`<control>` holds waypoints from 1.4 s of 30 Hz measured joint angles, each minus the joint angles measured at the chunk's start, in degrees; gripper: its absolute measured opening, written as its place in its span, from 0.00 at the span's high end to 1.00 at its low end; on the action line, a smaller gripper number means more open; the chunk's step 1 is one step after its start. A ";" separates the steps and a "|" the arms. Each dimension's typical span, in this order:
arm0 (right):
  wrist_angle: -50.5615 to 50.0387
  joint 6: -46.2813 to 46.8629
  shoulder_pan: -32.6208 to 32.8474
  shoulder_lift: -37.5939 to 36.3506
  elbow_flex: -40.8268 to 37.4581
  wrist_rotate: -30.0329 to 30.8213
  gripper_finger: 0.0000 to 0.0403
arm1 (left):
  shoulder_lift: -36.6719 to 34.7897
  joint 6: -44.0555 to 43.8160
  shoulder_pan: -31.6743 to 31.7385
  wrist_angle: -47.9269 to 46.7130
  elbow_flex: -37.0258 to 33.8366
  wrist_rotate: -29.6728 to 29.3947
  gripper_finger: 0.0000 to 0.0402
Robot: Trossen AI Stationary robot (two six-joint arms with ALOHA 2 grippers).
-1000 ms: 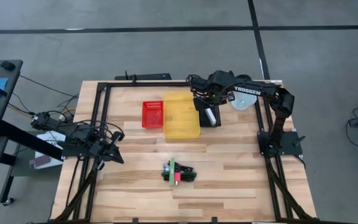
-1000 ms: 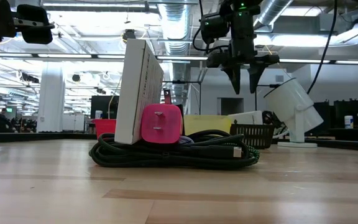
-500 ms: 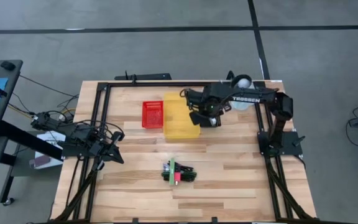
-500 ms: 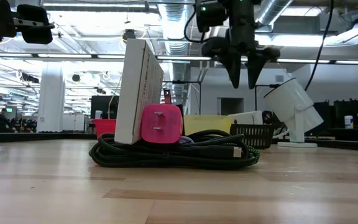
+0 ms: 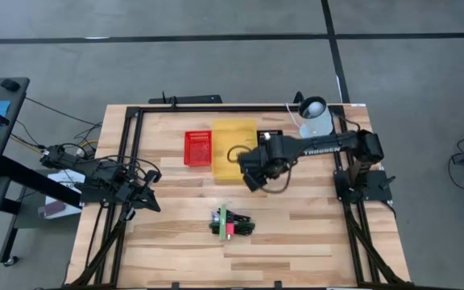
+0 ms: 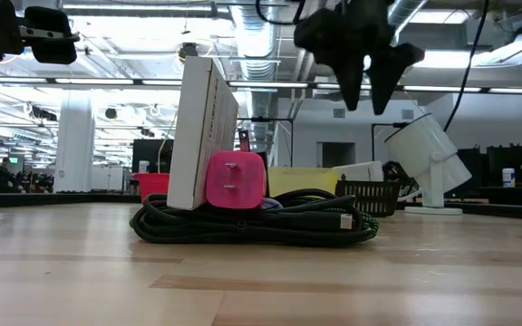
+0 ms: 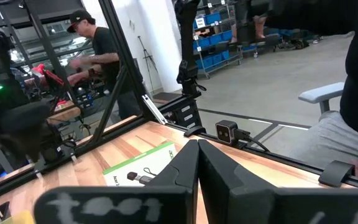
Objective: Pick and place items into bin
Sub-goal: Put the green box into the black bin
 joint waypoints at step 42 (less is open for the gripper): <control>15.76 4.65 25.02 0.00 0.00 16.38 0.52 | 0.00 -0.27 0.00 0.00 0.01 0.00 1.00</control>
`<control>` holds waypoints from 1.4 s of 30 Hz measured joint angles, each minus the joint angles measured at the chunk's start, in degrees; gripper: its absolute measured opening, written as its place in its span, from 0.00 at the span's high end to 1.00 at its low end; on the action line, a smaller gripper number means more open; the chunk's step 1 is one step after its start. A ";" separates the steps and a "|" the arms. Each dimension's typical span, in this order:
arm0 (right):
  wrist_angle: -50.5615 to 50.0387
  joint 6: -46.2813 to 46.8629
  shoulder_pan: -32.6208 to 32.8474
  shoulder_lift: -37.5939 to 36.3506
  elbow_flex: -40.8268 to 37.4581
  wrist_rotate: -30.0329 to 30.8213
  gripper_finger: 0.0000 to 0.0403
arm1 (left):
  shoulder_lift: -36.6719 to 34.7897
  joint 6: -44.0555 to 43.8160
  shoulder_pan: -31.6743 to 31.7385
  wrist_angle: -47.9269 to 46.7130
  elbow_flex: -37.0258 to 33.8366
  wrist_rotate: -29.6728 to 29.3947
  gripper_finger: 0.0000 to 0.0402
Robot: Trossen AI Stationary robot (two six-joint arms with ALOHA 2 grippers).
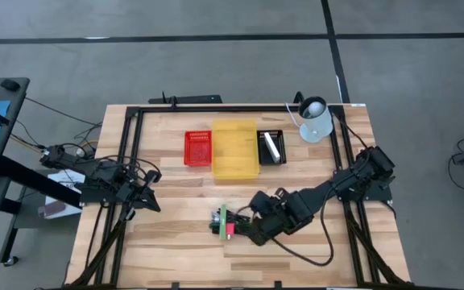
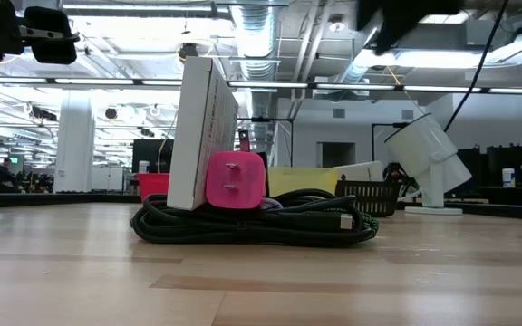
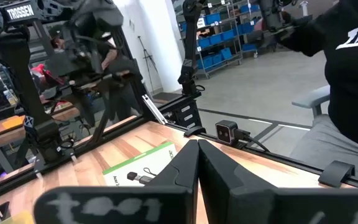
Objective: Pick and place items into bin
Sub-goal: Put the green box into the black bin
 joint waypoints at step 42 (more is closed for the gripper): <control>30.19 5.56 -9.15 0.00 0.00 -10.12 0.51 | -0.02 0.05 0.00 0.00 0.00 -0.11 1.00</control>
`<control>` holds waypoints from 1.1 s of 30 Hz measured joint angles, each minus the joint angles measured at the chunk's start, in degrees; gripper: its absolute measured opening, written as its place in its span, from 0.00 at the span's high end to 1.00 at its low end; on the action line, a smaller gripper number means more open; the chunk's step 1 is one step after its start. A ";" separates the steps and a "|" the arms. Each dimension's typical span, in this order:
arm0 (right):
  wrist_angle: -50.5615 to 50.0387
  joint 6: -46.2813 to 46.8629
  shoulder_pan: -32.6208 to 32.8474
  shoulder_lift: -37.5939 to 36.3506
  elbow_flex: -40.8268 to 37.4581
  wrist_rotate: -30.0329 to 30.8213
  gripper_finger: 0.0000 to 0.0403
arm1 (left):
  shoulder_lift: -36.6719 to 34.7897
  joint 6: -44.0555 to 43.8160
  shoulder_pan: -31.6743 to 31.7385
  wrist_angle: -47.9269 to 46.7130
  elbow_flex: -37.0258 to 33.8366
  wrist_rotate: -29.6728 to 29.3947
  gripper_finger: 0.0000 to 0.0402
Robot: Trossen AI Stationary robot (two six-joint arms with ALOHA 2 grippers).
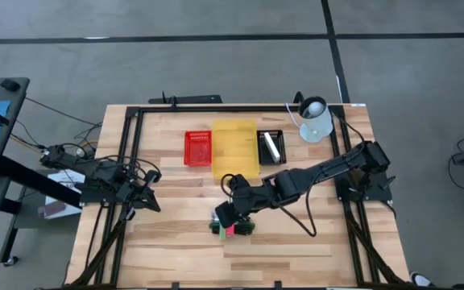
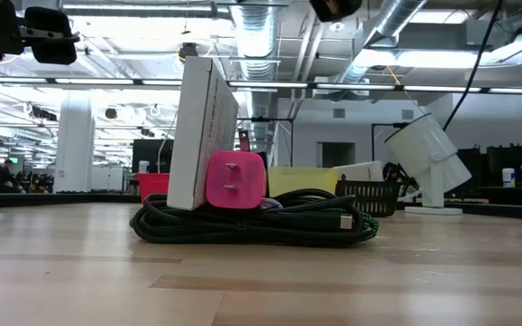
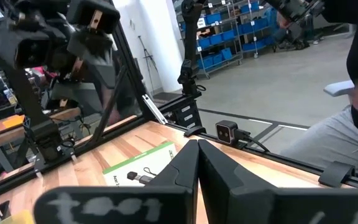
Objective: Pick and place items into bin
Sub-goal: Put the green box into the black bin
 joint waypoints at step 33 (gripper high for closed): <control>-10.58 19.41 0.26 3.00 0.41 1.13 0.48 | 0.01 -0.02 0.00 -0.02 0.00 -0.09 1.00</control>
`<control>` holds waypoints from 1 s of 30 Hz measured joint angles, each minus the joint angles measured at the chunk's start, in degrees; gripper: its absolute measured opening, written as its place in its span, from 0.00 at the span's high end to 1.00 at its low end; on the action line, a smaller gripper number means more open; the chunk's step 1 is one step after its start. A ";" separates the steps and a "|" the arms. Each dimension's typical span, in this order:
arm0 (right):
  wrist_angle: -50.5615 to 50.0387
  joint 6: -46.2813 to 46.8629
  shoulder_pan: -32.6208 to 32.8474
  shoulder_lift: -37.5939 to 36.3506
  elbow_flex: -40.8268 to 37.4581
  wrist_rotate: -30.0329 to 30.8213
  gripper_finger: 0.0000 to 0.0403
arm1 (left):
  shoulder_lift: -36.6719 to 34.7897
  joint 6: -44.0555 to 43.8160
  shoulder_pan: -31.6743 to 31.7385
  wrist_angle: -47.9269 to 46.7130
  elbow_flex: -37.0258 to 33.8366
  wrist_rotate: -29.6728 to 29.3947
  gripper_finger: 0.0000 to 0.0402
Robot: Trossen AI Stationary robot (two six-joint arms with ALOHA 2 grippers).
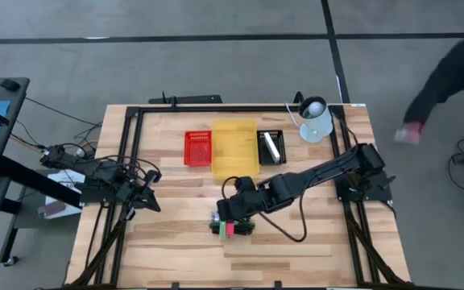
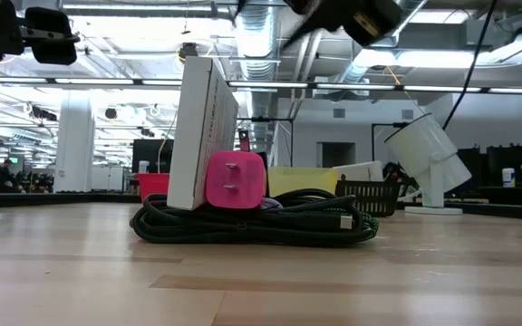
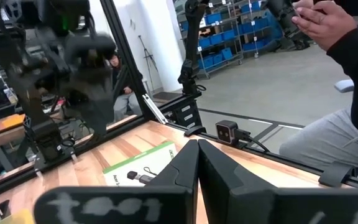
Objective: Pick and place items into bin
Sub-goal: Put the green box into the black bin
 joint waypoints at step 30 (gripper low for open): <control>-31.72 0.38 -0.50 20.10 36.87 -1.68 0.47 | 0.05 -0.55 0.02 0.00 -0.02 -0.02 1.00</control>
